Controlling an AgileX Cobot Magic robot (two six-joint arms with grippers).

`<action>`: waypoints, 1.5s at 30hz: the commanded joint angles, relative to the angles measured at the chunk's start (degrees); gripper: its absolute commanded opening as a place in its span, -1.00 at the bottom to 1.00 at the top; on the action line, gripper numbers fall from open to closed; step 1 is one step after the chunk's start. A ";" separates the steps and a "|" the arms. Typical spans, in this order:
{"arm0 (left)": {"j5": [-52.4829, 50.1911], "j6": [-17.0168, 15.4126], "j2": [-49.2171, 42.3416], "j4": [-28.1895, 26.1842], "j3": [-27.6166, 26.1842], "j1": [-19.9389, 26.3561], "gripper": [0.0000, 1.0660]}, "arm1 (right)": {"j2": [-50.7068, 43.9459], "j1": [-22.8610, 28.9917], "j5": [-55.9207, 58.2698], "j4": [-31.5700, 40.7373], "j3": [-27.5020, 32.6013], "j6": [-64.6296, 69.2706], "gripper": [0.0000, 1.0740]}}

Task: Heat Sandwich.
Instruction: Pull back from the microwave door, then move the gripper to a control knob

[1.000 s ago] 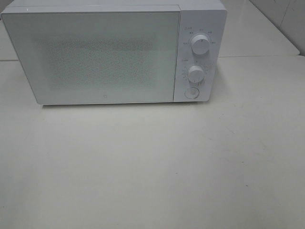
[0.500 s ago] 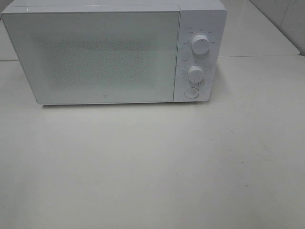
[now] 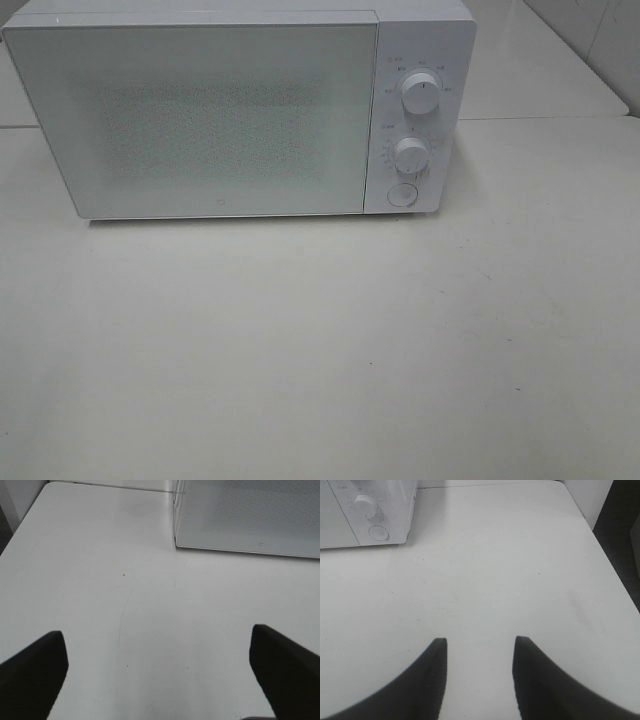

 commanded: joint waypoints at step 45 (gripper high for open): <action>-0.57 -0.52 -1.09 -0.57 0.00 0.00 0.71 | 60.91 23.43 -85.26 -1.49 5.61 -7.16 0.28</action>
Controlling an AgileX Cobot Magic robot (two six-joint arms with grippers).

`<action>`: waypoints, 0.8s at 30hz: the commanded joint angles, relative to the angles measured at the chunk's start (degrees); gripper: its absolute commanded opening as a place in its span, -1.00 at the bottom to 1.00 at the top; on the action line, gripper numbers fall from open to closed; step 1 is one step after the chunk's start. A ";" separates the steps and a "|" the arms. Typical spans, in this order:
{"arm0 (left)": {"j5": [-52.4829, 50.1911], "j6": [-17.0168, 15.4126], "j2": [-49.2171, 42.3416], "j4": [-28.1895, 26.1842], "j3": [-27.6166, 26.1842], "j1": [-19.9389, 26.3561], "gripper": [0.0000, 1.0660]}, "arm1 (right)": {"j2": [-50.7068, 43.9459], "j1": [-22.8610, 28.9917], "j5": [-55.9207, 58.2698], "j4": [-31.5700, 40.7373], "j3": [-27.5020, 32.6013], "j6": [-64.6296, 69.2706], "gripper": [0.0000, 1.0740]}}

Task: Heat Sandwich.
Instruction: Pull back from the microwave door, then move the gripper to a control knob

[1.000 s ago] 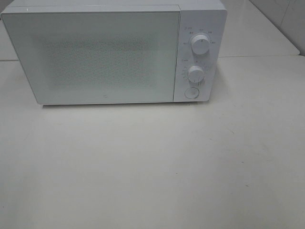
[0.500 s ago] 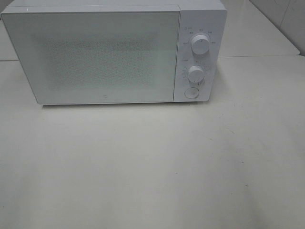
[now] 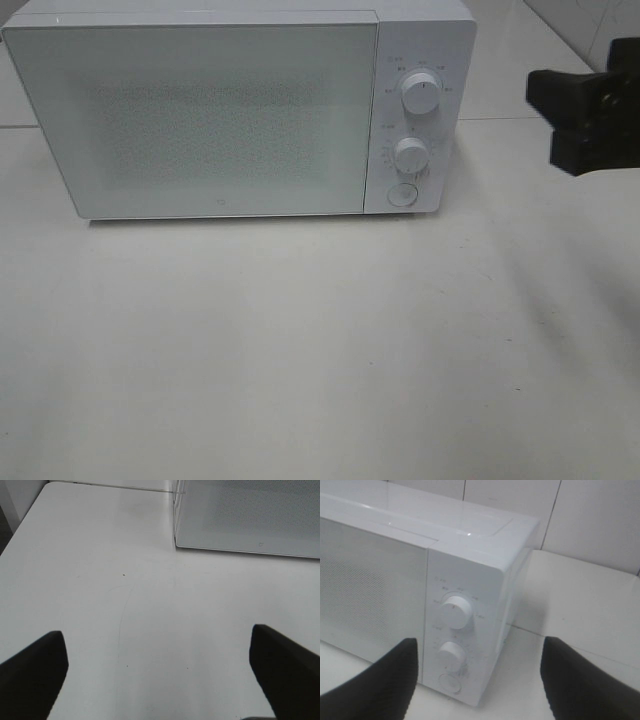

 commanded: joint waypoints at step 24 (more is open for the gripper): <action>-0.57 -0.52 -1.09 -0.57 0.00 0.00 0.71 | 39.13 23.78 -31.86 47.04 -9.22 -25.61 0.28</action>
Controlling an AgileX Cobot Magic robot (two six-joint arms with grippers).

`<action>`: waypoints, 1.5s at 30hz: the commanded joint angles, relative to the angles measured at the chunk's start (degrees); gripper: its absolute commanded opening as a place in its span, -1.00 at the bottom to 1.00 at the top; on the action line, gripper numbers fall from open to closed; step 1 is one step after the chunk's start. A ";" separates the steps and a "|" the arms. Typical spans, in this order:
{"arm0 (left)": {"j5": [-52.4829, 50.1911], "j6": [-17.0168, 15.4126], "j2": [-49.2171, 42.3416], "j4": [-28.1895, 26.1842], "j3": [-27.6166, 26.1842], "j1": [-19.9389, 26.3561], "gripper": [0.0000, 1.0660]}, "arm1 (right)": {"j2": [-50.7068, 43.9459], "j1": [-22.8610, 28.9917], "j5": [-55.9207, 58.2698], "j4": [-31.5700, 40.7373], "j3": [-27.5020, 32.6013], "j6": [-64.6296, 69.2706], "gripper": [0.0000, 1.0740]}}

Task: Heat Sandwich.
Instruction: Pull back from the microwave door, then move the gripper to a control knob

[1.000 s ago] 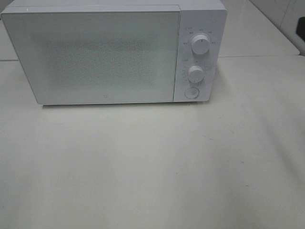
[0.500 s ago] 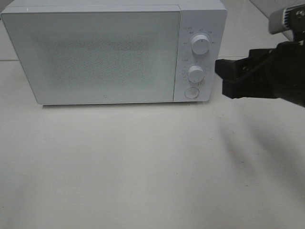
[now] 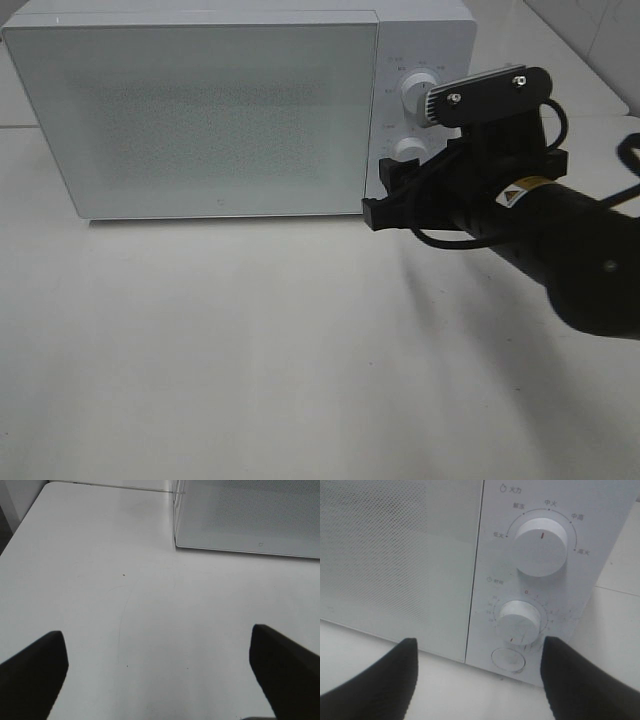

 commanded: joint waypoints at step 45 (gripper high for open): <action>-0.57 -0.52 -1.09 -0.57 0.00 0.00 0.71 | 24.29 -5.21 -15.24 -0.17 -15.87 9.34 -0.04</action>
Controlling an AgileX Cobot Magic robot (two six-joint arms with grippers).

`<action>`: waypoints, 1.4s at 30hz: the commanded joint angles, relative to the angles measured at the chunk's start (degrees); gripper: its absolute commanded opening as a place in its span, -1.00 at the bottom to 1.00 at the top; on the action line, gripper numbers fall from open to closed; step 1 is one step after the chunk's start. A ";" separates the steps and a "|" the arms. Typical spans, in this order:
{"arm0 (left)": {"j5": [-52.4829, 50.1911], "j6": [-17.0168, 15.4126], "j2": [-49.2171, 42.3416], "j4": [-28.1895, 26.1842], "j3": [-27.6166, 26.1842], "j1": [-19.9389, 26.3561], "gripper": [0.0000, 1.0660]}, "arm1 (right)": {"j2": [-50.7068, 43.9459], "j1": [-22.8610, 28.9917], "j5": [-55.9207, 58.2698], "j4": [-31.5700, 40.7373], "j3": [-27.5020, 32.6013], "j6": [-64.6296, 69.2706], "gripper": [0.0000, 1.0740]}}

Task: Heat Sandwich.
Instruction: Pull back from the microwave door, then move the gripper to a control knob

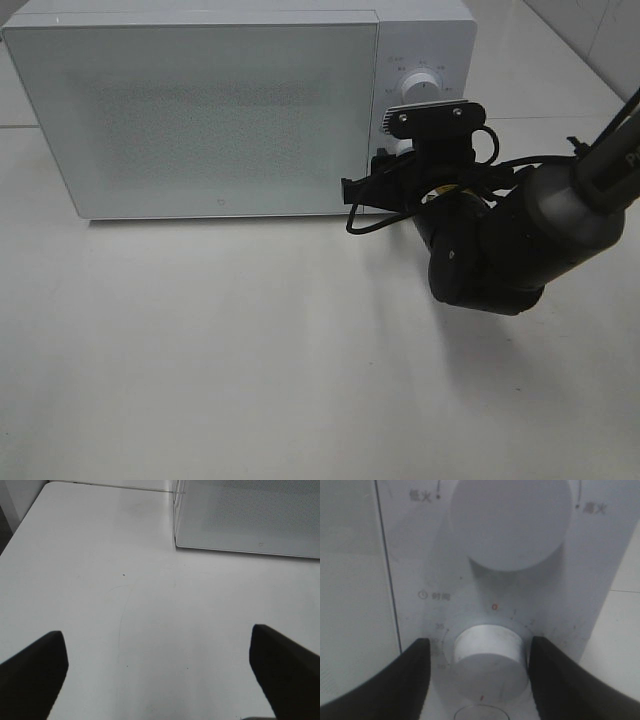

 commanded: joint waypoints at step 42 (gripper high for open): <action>-0.57 -0.52 -1.09 -0.57 0.00 0.00 0.71 | -0.52 -0.17 -7.05 -9.34 -0.40 110.41 -1.00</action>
